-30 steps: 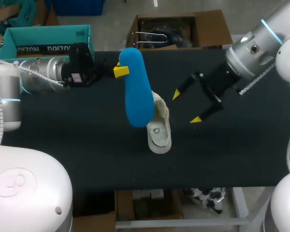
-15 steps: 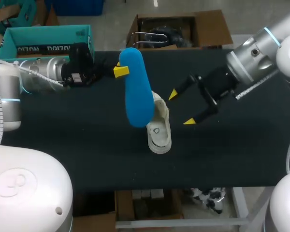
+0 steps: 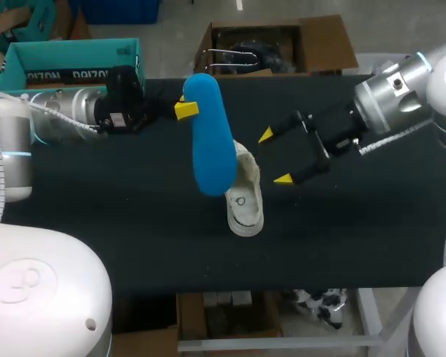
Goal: Open the shoe tongue, take the insole out of the shoe, put the insole back into the shoe, and pack the shoe into the shoebox
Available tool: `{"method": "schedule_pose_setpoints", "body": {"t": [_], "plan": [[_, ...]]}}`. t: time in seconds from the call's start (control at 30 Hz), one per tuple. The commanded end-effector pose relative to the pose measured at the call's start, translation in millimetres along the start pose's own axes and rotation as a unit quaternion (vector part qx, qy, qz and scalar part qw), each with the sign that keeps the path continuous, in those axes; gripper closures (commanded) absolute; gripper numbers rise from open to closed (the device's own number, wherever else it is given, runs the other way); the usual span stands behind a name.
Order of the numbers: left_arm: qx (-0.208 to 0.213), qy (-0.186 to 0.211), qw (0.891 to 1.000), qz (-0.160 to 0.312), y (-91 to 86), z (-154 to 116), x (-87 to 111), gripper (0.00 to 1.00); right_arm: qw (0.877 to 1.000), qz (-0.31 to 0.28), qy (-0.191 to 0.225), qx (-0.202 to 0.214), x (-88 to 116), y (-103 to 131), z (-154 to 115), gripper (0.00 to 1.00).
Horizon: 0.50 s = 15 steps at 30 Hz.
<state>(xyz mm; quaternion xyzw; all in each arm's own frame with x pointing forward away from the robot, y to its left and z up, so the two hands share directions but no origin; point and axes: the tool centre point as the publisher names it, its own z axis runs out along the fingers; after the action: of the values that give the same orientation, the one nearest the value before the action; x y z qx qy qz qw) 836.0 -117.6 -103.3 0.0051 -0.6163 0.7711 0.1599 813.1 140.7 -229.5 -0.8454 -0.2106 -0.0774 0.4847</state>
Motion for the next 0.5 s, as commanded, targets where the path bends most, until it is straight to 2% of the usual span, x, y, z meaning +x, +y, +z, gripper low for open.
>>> {"method": "schedule_pose_setpoints", "body": {"t": [0.03, 0.3, 0.37, 0.5], "plan": [[0.002, 0.0, 1.0, 0.0, 1.2, 0.1, 0.0, 1.0, 0.901, 0.433, 0.019, -0.002, -10.0, -6.4, 5.8, 0.0], [0.002, 0.0, 1.0, 0.0, 1.2, 0.1, 0.0, 1.0, 0.901, 0.433, 0.019, -0.002, -10.0, -6.4, 5.8, 0.0], [-0.001, 0.007, 1.0, 0.028, 6.3, 7.5, 0.8, 1.0, 0.894, 0.448, 0.021, 0.005, -7.2, -6.7, 6.4, 0.0], [-0.012, 0.023, 0.997, 0.076, 13.8, 18.7, 1.9, 1.0, 0.877, 0.478, 0.023, 0.049, -6.4, -5.3, 6.1, 0.0]]}}
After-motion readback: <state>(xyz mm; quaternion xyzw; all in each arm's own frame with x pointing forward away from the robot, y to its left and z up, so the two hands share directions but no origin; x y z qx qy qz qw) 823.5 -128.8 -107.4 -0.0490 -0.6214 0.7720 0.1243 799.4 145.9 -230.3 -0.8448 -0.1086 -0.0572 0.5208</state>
